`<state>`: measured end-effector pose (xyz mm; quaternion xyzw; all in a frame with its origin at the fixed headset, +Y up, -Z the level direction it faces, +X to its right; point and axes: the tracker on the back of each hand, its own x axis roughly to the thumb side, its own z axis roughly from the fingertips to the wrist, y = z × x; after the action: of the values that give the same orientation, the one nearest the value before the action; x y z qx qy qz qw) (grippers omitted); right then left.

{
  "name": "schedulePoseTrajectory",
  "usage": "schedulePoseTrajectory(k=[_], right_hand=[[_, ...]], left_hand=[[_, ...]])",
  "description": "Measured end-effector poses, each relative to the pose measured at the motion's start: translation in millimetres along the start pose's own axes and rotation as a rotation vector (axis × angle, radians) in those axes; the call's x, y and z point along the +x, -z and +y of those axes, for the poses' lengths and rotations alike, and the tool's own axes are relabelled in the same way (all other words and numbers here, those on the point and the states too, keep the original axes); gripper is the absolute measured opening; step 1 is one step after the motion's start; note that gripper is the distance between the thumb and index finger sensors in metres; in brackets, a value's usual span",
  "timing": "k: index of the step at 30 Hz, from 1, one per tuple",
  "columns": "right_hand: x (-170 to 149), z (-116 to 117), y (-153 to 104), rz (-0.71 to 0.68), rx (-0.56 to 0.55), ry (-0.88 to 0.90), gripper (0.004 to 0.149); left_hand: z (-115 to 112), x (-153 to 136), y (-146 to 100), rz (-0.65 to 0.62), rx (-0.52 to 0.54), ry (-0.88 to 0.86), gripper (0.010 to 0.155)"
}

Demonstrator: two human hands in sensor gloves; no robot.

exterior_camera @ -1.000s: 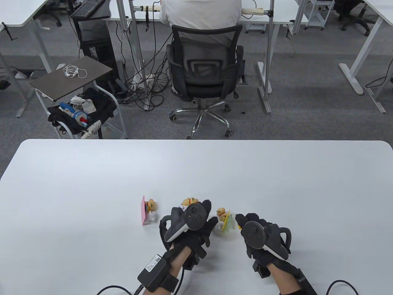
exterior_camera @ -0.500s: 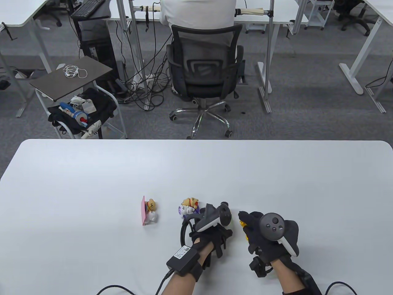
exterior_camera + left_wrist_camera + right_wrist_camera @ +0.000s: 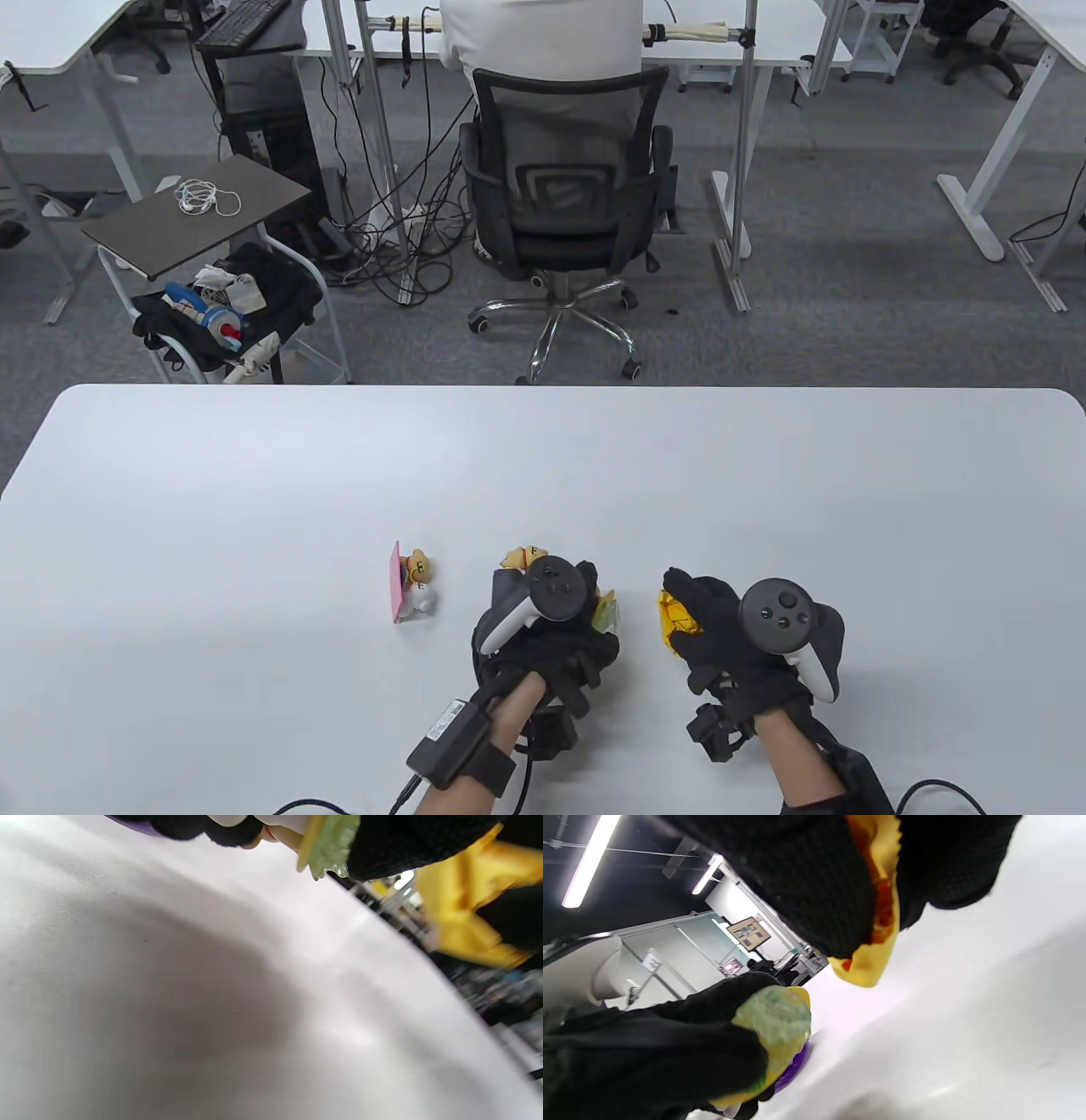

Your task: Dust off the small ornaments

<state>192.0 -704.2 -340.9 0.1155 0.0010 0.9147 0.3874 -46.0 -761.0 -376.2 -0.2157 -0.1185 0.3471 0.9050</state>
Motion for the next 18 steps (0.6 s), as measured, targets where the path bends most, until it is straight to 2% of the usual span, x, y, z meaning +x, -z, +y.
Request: schedulePoseTrajectory(k=[3,5,8,10,13,15,18], right_hand=[[13,2,-2,-0.091,-0.015,0.026,0.063],[23,4,-2,-0.152,-0.078,0.056,0.061],[37,8,4,-0.200,-0.148,0.168,0.060],[44,14,6,-0.220,-0.143,0.296,0.060],[54,28,6,-0.225,-0.122,0.440,0.058],[55,36,6,-0.254,-0.119,0.382,0.052],[57,44,4,-0.308,-0.057,0.137,0.051]], left_hand=[[11,-9,-18,-0.069,0.036,-0.219,0.086],[18,-13,-27,-0.094,0.067,-0.323,0.082],[26,-18,-38,-0.137,0.176,-0.366,0.077],[29,-21,-43,-0.149,0.241,-0.406,0.076],[28,-27,-45,-0.156,0.248,-0.428,0.075],[28,-34,-47,-0.163,0.276,-0.485,0.073],[28,-40,-47,-0.177,0.262,-0.559,0.070]])
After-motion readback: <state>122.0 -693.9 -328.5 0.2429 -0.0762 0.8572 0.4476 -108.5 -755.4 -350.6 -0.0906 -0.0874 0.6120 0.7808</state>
